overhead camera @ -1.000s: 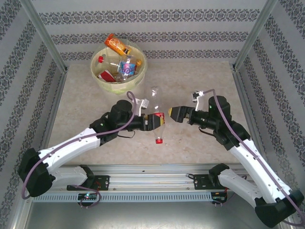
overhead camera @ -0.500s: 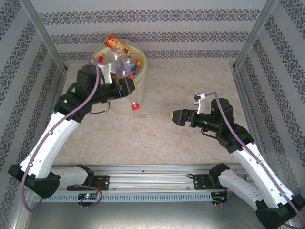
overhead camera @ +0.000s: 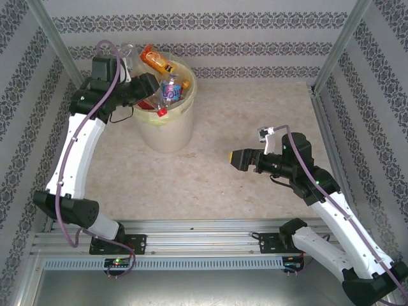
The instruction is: Put the plastic bottles in the bin
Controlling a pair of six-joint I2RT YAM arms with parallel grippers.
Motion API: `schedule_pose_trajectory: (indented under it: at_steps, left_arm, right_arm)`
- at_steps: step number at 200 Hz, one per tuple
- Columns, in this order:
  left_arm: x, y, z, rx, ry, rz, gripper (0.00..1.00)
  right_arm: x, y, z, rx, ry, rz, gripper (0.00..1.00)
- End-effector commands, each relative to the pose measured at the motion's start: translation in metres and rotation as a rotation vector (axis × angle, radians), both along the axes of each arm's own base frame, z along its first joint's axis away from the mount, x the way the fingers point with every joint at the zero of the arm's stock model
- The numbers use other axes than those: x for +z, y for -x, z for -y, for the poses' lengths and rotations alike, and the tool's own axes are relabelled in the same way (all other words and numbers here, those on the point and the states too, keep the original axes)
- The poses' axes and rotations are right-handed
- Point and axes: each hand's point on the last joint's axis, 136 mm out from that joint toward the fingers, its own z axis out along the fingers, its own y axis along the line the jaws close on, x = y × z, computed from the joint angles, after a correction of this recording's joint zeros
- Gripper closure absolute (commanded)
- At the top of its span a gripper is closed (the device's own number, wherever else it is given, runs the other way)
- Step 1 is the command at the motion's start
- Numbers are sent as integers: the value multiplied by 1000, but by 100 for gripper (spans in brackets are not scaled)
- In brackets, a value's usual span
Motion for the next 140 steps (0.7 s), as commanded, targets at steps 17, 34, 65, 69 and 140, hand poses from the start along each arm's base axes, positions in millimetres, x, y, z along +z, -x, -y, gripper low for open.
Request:
schedule_pose_trajectory:
  at_steps: [17,34,65,69,140]
  left_arm:
    - [-7,-16,-13,21,-9,-33,36]
    - [-10,-24,-16,31,-11,-28,36]
    - [-24,-33,-13,15,-3,-77,34]
    - [-25,-33,-13,13,-1,-81,34]
    - [-45,-46,-14,27,22,-125,32]
  right_arm:
    - [5,1,5,-14,15,29,2]
    - [5,2,5,-13,18,27,2]
    - [5,1,6,-15,23,26,2]
    - [5,1,6,-15,23,26,2]
    - [1,0,6,-18,29,20,2]
